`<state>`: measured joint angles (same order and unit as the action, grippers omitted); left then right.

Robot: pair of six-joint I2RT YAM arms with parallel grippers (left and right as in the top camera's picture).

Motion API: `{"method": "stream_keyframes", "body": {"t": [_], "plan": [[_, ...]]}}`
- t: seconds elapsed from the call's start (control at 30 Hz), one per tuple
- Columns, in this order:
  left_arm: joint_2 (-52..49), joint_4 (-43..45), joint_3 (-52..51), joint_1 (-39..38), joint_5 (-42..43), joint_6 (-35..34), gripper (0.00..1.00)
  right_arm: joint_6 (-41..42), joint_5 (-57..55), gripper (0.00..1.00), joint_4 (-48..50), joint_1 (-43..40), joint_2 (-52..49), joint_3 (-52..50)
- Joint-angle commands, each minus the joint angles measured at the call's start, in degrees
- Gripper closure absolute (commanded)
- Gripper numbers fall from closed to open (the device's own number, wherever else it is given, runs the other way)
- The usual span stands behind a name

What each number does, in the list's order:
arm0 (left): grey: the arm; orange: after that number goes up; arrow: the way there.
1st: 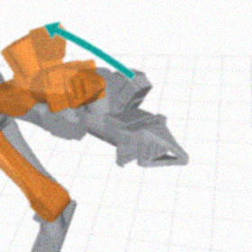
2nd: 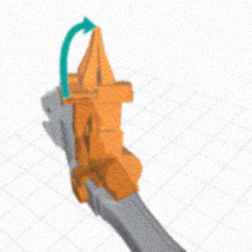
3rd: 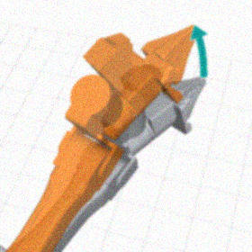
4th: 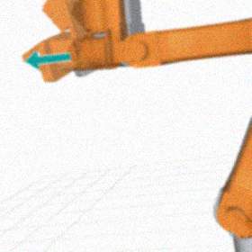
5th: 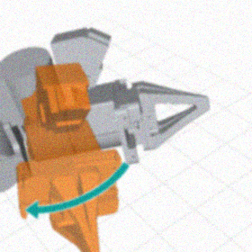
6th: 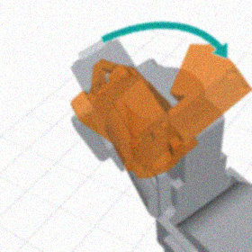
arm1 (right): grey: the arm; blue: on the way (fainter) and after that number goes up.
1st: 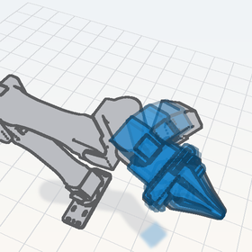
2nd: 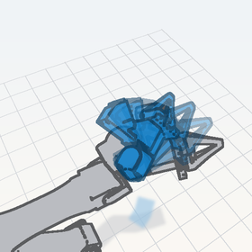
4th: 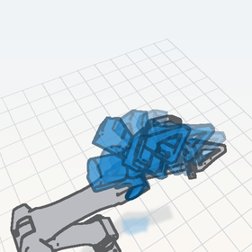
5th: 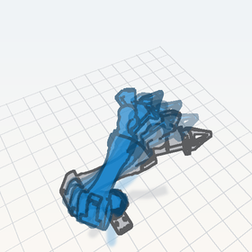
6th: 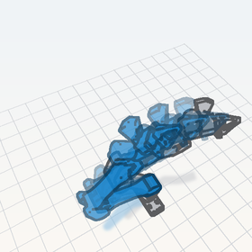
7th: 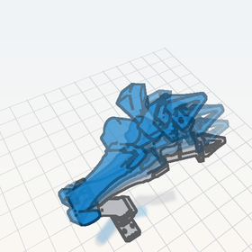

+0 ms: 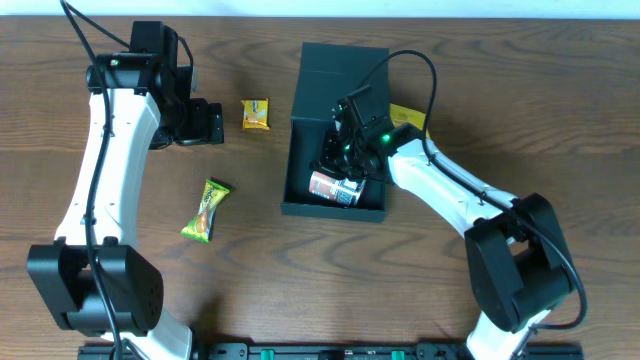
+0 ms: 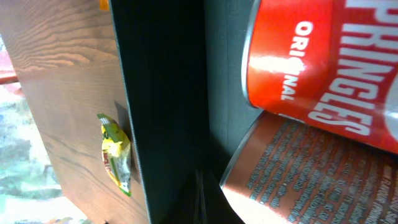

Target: Pack container

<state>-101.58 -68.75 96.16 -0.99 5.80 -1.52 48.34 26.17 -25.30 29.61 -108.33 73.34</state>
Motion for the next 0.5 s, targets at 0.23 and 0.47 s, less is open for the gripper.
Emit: {"method": "stream_keyframes", "body": {"t": [0.23,0.47], "plan": [[0.2,-0.2,0.0,-0.2,0.0,-0.2,0.04,0.4,0.2,0.98,-0.3,2.8,-1.6,1.2],[0.2,-0.2,0.0,-0.2,0.0,-0.2,0.04,-1.7,-3.9,0.98,-3.4,2.9,-1.8,1.3]]}}
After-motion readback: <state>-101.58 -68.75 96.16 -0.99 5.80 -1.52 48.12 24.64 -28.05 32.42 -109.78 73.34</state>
